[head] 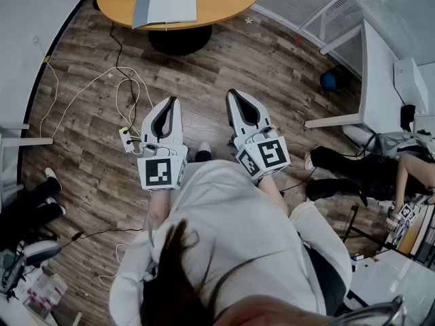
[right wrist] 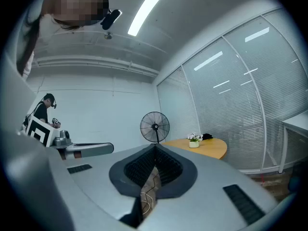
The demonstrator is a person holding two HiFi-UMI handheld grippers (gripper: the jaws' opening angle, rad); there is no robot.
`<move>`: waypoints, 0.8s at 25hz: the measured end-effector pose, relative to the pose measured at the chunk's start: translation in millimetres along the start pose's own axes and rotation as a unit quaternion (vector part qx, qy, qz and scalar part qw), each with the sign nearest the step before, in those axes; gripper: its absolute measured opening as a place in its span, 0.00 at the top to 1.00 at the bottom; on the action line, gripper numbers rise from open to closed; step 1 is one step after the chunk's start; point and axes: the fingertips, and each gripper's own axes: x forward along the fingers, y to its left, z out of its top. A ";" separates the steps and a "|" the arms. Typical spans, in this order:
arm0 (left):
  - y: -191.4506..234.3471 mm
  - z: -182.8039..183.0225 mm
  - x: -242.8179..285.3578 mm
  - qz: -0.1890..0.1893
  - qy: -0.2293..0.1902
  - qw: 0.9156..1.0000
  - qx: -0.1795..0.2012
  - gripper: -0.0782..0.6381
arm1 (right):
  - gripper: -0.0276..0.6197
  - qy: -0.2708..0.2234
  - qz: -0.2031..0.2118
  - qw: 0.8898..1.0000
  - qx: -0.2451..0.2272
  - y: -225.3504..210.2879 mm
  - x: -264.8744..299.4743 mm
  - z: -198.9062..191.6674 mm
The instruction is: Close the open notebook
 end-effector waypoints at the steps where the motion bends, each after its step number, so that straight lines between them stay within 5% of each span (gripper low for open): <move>1: -1.2 -0.8 0.8 0.000 0.001 1.000 0.000 0.86 | 0.95 0.000 0.000 1.000 0.000 -1.5 -0.5 -0.3; 20: -18.7 -4.8 13.3 0.004 0.005 1.000 0.000 0.86 | 0.95 0.001 0.009 1.000 0.003 -21.9 -7.4 -1.8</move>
